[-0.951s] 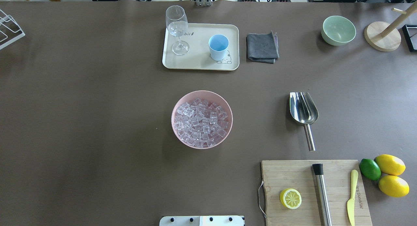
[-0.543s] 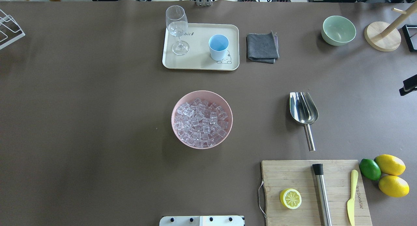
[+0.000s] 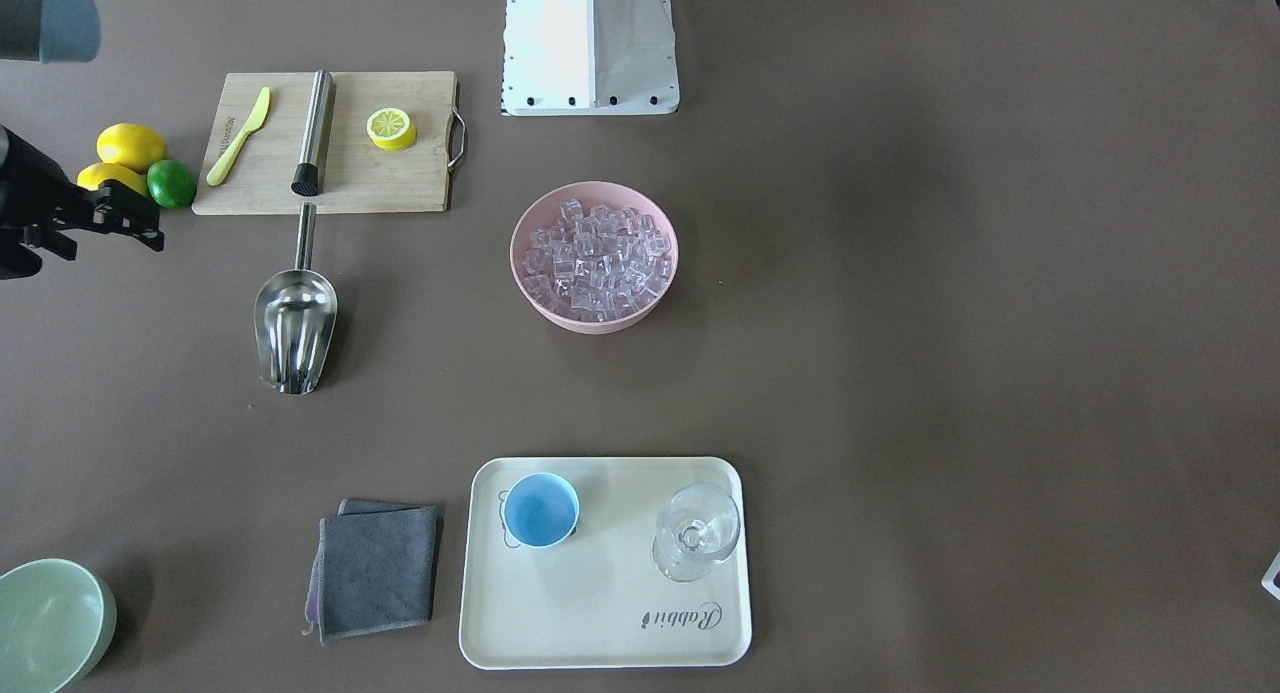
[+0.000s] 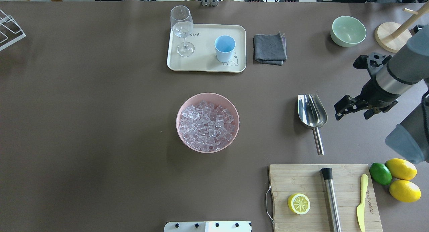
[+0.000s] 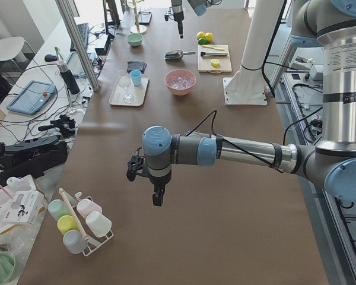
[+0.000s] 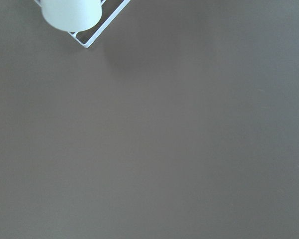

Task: Put ice in cup with scoop
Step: 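Reach the right gripper down to the metal scoop handle and grasp it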

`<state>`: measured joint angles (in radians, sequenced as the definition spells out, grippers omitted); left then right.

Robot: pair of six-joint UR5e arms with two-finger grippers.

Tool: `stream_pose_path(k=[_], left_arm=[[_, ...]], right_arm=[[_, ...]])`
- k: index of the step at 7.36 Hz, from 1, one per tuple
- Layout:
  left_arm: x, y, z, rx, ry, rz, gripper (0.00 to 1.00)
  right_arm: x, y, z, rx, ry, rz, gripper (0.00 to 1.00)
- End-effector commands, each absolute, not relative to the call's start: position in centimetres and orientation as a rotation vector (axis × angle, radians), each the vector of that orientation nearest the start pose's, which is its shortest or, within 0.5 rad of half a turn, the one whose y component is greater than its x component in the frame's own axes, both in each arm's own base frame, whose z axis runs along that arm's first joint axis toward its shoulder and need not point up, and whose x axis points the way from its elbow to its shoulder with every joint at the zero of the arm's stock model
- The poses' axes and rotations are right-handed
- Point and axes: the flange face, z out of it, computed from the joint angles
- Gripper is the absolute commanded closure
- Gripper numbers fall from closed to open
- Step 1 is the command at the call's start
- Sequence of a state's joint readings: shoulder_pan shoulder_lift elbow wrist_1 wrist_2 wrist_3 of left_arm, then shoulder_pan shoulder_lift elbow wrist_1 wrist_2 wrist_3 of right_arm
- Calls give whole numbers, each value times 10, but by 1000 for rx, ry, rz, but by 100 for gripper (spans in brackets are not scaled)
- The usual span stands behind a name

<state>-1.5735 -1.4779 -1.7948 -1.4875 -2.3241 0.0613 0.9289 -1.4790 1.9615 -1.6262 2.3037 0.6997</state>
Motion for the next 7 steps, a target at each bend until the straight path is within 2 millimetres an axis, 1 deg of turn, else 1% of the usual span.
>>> stream_pose_path(k=[1,2,3,4,5,7], left_arm=[[-48,-472,575,113,832,125,2],[-34,-479,561,164,840,179,2],[-19,-481,547,222,843,238,2],[4,-482,530,264,850,310,2],[25,-483,523,308,857,373,2],[71,-486,503,395,878,509,2]], right_arm=[[-334,-414,400,-186,-785,-86,0],[-336,-412,401,-193,-783,-90,0],[-343,-412,412,-212,-765,-86,1],[-353,-408,418,-224,-761,-95,1],[-361,-403,427,-226,-760,-96,1],[-372,-401,441,-234,-762,-79,1]])
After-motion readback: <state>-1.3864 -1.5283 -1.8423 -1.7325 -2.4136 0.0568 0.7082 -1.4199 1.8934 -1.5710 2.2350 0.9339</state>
